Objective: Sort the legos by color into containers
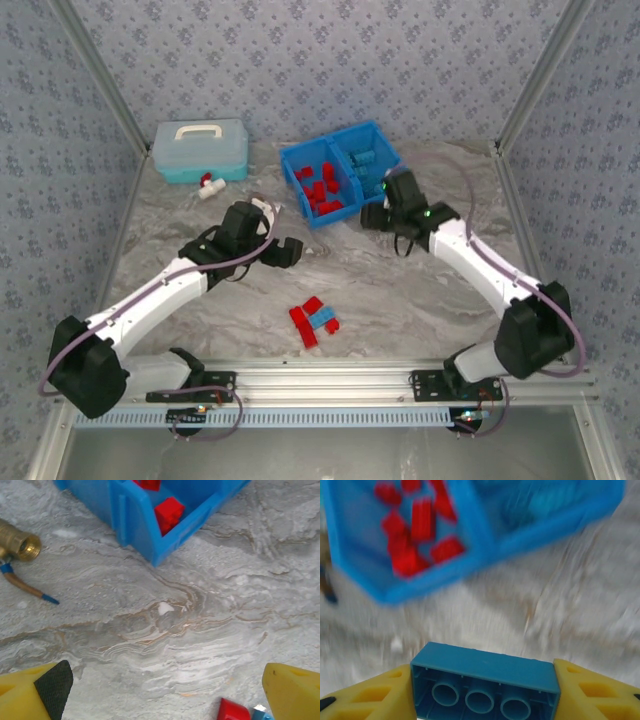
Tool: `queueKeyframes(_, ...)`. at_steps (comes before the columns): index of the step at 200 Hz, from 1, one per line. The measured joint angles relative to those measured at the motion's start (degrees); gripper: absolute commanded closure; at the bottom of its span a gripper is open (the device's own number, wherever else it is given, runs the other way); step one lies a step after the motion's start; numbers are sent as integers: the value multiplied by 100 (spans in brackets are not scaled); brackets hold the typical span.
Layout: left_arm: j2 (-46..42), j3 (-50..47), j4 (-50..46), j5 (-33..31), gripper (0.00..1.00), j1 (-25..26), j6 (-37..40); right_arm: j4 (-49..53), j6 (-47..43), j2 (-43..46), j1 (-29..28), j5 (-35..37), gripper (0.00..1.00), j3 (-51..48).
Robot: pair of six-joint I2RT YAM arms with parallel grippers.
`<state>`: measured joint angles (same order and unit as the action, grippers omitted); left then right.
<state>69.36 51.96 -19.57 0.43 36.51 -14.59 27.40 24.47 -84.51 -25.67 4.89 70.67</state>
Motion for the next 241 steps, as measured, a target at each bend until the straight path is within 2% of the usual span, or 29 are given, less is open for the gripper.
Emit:
queueKeyframes(45, -232, 4, 24, -50, 1, 483, -2, -409, -96, -2083, 704, 33, 46, 2236)
queueKeyframes(73, -616, -168, 184, -44, 1, 837, 7, -127, -74, -3383, 870, 122, 45, 3641)
queueKeyframes(98, -826, -306, 190, -48, 1, 949, 22, 181, 146, -4135, 883, 356, 46, 4470)
queueKeyframes(141, -975, -459, 201, -144, 1, 962, 72, 645, 1056, -4715, 883, 704, 40, 5226)
queueKeyframes(155, -975, -468, 186, -186, 1, 962, 131, 748, 1412, -4883, 890, 745, 34, 5488)
queueKeyframes(178, -981, -476, 184, -256, 1, 964, 168, 861, 1982, -5062, 894, 737, 18, 5709)
queueKeyframes(193, -1043, -555, 184, -267, 1, 962, 168, 964, 2190, -5158, 892, 734, 12, 5847)
queueKeyframes(241, -1113, -719, 138, -431, 1, 964, -50, 1222, 2415, -5174, 892, 455, 8, 6039)
